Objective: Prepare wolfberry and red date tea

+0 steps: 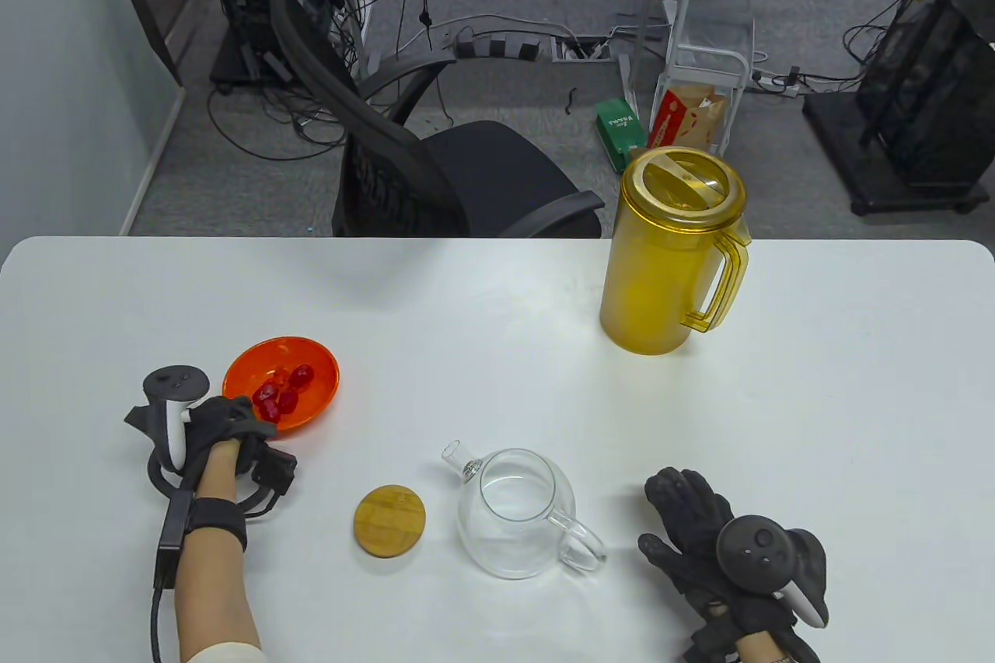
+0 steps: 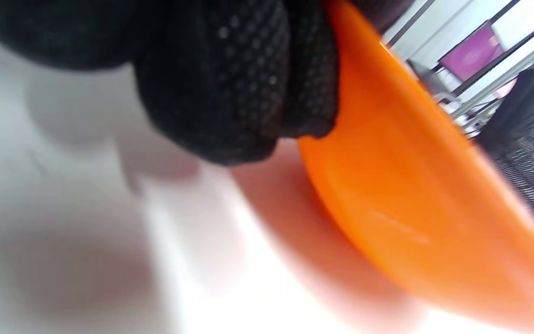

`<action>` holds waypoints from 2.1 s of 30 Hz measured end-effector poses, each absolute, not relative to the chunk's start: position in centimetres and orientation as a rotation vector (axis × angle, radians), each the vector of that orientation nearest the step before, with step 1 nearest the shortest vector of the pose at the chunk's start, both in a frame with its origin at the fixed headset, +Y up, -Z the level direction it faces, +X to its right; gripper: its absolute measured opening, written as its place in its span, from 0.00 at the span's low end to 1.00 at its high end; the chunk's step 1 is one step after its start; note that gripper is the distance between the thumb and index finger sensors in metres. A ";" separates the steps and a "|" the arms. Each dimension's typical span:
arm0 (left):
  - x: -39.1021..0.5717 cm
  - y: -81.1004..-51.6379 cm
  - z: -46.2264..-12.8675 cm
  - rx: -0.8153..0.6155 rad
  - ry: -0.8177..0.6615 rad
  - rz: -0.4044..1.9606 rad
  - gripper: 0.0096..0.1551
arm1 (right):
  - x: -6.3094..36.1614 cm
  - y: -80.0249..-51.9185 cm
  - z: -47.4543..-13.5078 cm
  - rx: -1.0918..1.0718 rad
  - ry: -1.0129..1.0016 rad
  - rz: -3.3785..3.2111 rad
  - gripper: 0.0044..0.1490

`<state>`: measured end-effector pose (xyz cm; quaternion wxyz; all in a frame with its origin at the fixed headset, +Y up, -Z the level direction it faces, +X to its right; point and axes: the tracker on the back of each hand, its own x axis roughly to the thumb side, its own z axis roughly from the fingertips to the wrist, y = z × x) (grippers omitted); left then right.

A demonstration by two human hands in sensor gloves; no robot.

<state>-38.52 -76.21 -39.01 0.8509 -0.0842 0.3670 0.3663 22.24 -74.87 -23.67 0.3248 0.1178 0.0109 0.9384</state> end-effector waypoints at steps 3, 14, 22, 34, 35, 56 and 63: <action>-37.3 -74.3 -38.9 -0.136 0.661 0.790 0.23 | 22.2 -74.9 -23.7 0.315 0.032 2.452 0.47; -24.8 -65.8 -37.1 0.008 0.192 0.832 0.23 | 21.9 -74.8 -23.6 0.357 0.012 2.428 0.47; -18.5 -65.4 -34.6 0.077 0.005 0.767 0.23 | 22.1 -74.6 -23.4 0.369 -0.020 2.412 0.46; -15.0 -66.0 -30.6 0.266 -0.134 0.703 0.22 | 22.1 -74.7 -23.4 0.385 -0.027 2.399 0.46; -14.9 -66.1 -30.4 0.272 -0.139 0.693 0.22 | 22.1 -74.7 -23.4 0.385 -0.027 2.398 0.46; -14.2 -67.0 -29.0 0.398 -0.211 0.694 0.21 | 22.2 -74.8 -23.4 0.373 -0.017 2.388 0.46; -14.1 -67.0 -28.9 0.409 -0.233 0.709 0.20 | 22.3 -74.8 -23.4 0.374 -0.014 2.376 0.46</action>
